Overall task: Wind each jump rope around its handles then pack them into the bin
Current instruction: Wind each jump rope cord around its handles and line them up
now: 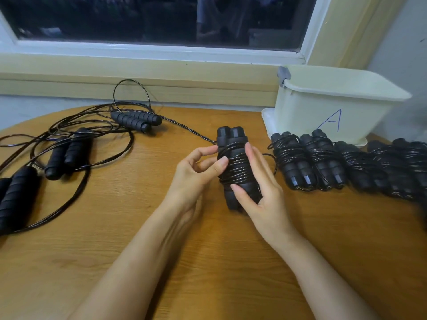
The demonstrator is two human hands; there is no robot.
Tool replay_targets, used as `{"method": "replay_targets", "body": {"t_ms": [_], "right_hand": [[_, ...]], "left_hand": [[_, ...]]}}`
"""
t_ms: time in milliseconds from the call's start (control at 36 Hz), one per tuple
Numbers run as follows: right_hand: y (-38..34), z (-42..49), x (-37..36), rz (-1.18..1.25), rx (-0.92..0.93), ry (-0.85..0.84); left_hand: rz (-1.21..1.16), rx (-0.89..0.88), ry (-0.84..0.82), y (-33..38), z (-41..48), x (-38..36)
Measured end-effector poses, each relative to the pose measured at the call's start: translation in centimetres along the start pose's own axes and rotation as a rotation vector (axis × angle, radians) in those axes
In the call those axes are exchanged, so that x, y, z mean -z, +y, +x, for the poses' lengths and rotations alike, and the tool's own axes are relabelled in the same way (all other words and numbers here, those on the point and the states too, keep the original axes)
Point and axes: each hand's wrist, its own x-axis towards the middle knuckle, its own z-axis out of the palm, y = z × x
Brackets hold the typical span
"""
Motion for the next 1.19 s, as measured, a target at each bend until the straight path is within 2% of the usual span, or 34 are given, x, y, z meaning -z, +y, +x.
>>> {"method": "replay_targets", "body": {"t_ms": [139,361,556,694,806,944,1056,1194], "right_hand": [[-0.2,-0.1,-0.2,0.022,-0.028,-0.023],[-0.3,-0.1,-0.4,-0.118,-0.016,0.034],[-0.3,0.1,-0.2,0.029,-0.095,0.037],[-0.4,0.6,0.7,0.256,-0.191,-0.03],[-0.1,0.5,1.1,0.326,-0.216,-0.056],[-0.1,0.3,0.4,0.178,-0.17,0.04],[0.1,0.0,-0.2,-0.012,-0.058,0.096],[0.0,-0.3,-0.8,-0.066,-0.084,-0.044]], "left_hand": [[0.004,-0.021,0.059,0.1,0.0,-0.2],[0.06,-0.072,0.129,0.0,-0.1,-0.5],[0.081,-0.117,0.102,0.2,-0.2,-0.3],[0.097,-0.136,0.073,0.4,0.0,0.2],[0.102,-0.144,0.079,0.4,0.0,0.2],[0.071,-0.157,0.14,0.1,-0.1,-0.2],[0.099,-0.205,0.202,-0.3,-0.2,-0.4],[0.18,-0.281,0.258,-0.7,-0.3,-0.7]]}}
